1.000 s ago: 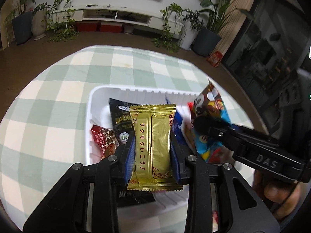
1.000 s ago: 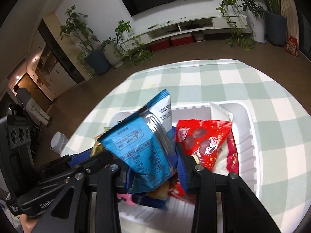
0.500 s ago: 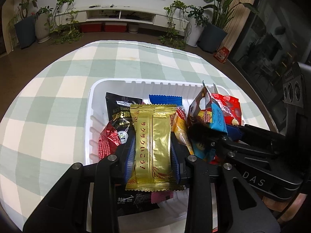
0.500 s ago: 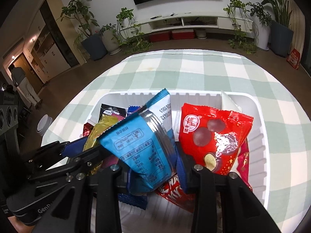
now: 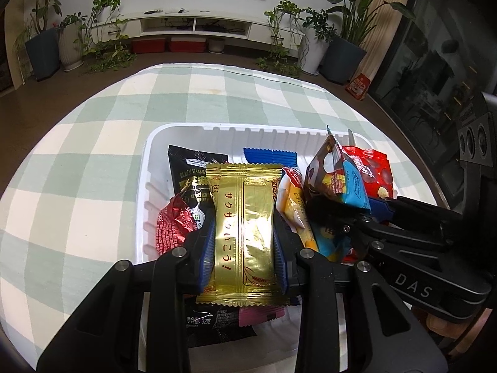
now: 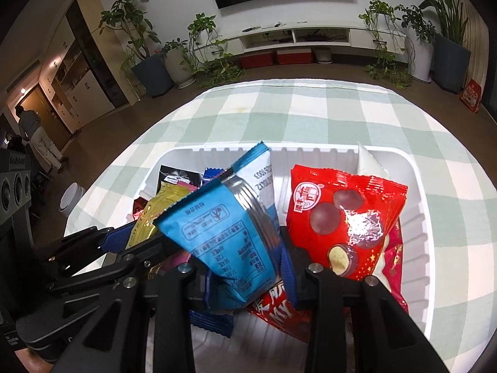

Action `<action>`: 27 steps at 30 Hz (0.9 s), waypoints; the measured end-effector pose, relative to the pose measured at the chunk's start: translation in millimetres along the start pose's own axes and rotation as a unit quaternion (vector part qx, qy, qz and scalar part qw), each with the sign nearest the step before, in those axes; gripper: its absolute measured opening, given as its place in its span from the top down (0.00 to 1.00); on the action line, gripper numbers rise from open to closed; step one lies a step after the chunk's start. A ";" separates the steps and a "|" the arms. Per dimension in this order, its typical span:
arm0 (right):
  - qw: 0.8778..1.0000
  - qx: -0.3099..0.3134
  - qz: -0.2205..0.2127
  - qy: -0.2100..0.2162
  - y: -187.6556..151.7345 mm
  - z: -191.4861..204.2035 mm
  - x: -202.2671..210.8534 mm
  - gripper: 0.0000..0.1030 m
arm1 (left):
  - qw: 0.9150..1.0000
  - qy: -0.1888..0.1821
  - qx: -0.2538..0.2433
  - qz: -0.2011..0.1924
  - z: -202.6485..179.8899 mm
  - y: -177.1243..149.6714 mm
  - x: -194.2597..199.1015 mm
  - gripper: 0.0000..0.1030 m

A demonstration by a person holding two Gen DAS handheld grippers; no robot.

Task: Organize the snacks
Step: 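Lower both packets into the tray and open both grippers, then withdraw both grippers from the tray toward the remaining packets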

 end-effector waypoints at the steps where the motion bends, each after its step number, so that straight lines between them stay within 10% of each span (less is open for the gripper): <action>1: 1.000 0.001 0.000 -0.003 0.5 0.6 1.1 0.64 | 1.000 0.001 0.001 -0.002 0.0 0.3 0.9 0.71; 6: 1.000 0.007 -0.009 -0.004 5.1 1.4 9.2 0.52 | 1.000 0.017 0.006 -0.020 0.0 2.2 9.8 0.67; 9: 0.999 0.006 -0.033 -0.007 8.3 -2.2 21.1 0.48 | 0.999 0.023 0.024 -0.033 4.8 6.1 17.6 0.41; 19: 0.997 -0.003 -0.072 0.006 14.0 -7.4 41.4 0.32 | 0.998 0.018 0.036 -0.047 10.3 7.6 35.6 0.18; 21: 0.997 -0.002 -0.082 0.009 15.3 -8.0 46.9 0.25 | 0.998 0.011 0.032 -0.052 7.5 7.0 40.7 0.00; 27: 0.991 -0.007 -0.129 0.028 19.2 -9.8 68.5 0.13 | 0.997 0.000 -0.002 -0.075 -15.4 4.4 66.1 0.00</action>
Point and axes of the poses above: each gripper's, at about its wrist camera, not at the fingertips, and x roughly against the way its jaws point, z to its left, y to its top, the point moved 1 cm from there along -x, roughly the way its jaws point, and after that the axes turned 6 degrees about x, right-handed, at the moved point
